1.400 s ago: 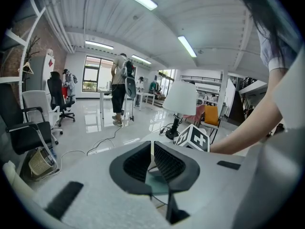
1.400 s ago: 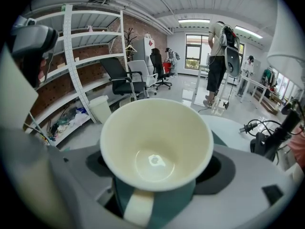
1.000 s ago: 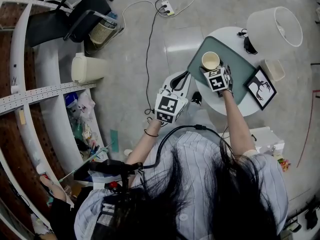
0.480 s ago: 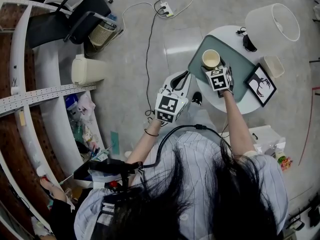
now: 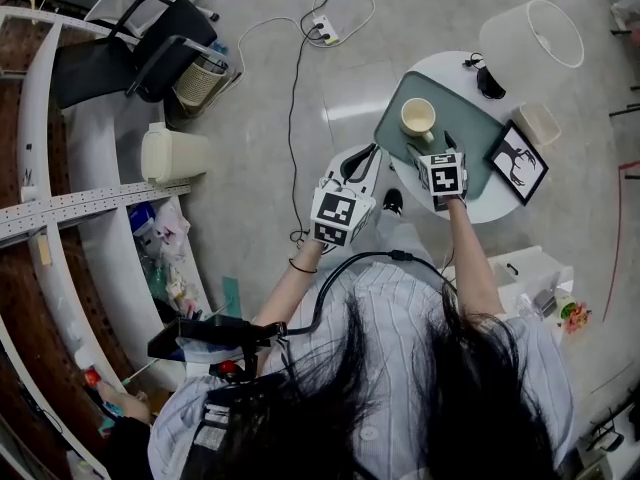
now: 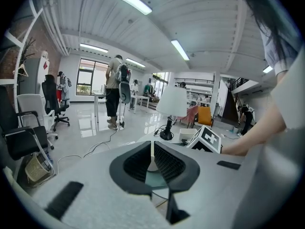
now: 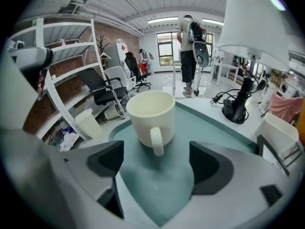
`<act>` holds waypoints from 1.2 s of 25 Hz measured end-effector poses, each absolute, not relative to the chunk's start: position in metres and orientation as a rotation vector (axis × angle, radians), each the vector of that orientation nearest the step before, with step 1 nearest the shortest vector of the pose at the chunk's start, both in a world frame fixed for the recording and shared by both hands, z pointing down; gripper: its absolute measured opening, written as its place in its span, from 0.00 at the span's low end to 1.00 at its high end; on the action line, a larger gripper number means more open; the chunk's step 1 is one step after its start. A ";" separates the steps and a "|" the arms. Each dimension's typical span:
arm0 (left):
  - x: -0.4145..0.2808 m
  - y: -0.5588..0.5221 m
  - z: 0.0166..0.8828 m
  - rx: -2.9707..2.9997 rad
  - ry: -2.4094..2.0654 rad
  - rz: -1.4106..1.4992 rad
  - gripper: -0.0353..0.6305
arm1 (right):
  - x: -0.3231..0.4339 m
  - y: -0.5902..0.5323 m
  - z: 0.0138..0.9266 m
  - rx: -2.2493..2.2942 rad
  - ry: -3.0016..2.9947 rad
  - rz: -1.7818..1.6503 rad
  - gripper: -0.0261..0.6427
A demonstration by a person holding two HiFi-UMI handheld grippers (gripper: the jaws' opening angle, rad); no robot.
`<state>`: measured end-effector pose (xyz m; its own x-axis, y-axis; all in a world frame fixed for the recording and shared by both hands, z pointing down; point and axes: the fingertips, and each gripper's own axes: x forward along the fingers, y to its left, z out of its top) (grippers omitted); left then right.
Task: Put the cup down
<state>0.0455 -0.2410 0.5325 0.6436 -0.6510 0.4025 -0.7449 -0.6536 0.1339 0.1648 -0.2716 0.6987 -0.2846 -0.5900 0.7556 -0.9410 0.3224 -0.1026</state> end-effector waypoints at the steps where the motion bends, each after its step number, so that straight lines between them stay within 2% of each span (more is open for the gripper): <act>1: 0.046 -0.240 0.532 2.584 -1.116 0.461 0.08 | 0.168 -0.269 0.697 1.370 -1.976 0.746 0.67; 11: 0.040 -0.226 0.520 2.660 -1.029 0.437 0.08 | 0.160 -0.248 0.645 1.581 -2.096 0.860 0.66; 30: -0.051 -0.173 0.510 2.783 -0.845 0.407 0.08 | 0.047 -0.172 0.579 1.846 -2.218 0.894 0.66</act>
<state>-0.0510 -0.1726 0.5103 0.7983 -0.5112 0.3184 -0.5677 -0.8153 0.1143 0.0468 -0.1724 0.5789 -0.2491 -0.8583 0.4486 -0.9295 0.0817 -0.3597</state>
